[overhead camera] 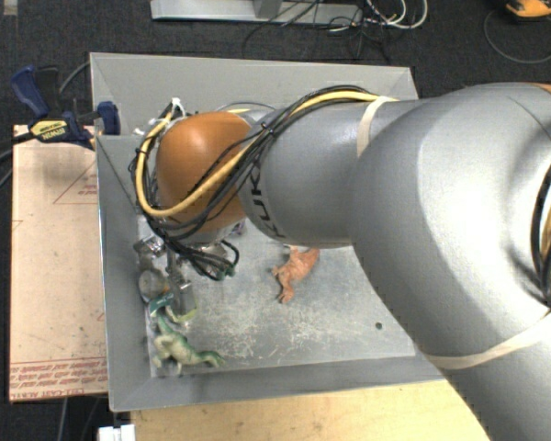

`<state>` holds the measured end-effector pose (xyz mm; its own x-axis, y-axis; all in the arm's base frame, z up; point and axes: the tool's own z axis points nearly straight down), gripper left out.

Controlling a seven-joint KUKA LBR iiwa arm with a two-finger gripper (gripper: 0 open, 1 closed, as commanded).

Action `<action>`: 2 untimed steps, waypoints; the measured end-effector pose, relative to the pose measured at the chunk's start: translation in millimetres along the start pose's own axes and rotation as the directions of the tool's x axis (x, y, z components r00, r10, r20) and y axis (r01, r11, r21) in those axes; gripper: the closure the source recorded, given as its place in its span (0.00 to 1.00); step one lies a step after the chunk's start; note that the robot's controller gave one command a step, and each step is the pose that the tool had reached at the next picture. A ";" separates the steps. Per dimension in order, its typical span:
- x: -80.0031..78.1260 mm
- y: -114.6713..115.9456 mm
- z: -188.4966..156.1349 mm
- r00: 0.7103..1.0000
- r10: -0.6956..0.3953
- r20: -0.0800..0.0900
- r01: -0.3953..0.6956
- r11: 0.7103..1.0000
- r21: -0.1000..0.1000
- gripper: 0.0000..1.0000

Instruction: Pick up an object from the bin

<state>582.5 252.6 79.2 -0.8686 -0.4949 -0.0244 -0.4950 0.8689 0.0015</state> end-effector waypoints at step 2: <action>0.0 -0.1 0.0 1.000 0.000 0.000 0.000 1.000 -0.001 1.00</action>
Offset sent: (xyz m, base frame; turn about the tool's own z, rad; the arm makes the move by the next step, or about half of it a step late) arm 0.0000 0.0000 0.0000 0.0000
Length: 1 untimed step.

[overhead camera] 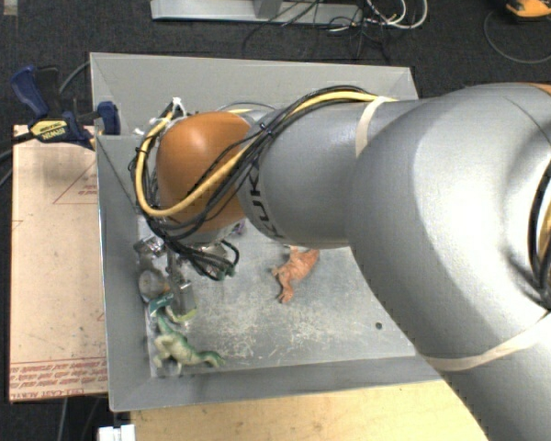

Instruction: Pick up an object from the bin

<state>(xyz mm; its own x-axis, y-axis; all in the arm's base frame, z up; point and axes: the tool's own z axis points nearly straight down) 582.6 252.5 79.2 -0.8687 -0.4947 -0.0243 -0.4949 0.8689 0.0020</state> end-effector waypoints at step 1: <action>0.0 0.0 0.0 1.000 0.000 0.000 0.000 1.000 0.000 1.00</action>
Offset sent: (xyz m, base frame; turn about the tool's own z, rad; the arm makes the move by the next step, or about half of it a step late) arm 0.0000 0.0000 0.0000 0.0000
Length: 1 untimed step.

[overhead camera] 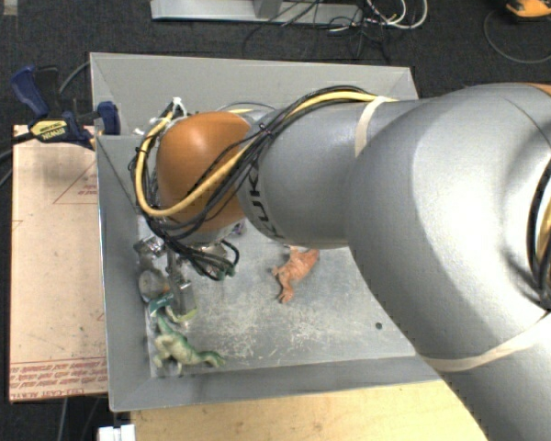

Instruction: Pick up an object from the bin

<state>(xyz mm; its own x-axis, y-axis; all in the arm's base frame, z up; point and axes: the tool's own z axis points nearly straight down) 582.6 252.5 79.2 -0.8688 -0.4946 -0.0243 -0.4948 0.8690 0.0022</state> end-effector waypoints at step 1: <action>0.0 0.0 0.0 1.000 0.000 0.000 0.000 1.000 0.000 1.00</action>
Offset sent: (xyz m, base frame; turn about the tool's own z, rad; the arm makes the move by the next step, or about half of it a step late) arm 0.0000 0.0000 0.0000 0.0000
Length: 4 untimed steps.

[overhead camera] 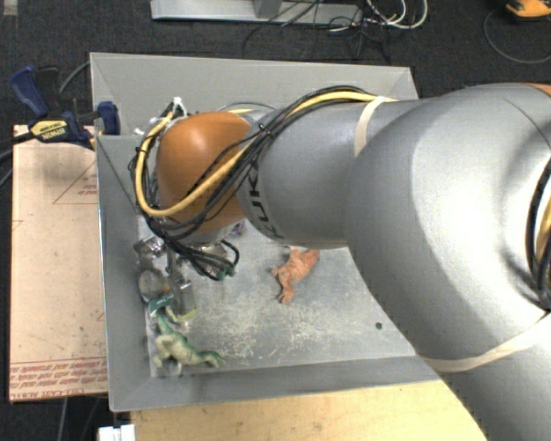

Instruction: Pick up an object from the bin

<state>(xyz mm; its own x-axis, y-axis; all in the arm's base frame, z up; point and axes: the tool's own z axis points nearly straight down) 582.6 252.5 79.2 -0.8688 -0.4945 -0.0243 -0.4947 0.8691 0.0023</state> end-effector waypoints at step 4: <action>0.0 0.0 0.0 1.000 0.000 0.000 0.000 1.000 0.000 1.00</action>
Offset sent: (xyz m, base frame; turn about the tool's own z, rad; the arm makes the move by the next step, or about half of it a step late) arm 0.0000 0.0000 0.0000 0.0000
